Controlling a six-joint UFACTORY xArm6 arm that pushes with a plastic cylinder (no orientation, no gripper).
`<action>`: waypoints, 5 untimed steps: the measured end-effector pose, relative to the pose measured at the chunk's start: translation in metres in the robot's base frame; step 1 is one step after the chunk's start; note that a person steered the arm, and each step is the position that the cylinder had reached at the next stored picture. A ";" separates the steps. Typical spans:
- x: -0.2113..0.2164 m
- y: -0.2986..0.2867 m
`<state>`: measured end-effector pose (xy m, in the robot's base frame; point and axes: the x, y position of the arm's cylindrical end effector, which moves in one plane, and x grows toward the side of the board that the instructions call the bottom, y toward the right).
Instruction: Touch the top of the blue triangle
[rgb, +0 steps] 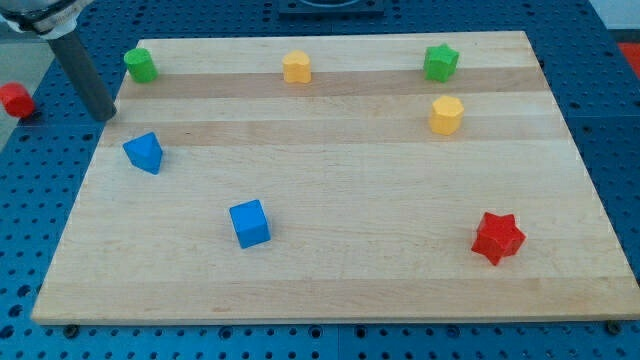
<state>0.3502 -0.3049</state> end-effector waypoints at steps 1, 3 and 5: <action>0.009 0.001; 0.048 0.035; 0.043 0.039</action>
<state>0.3931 -0.2657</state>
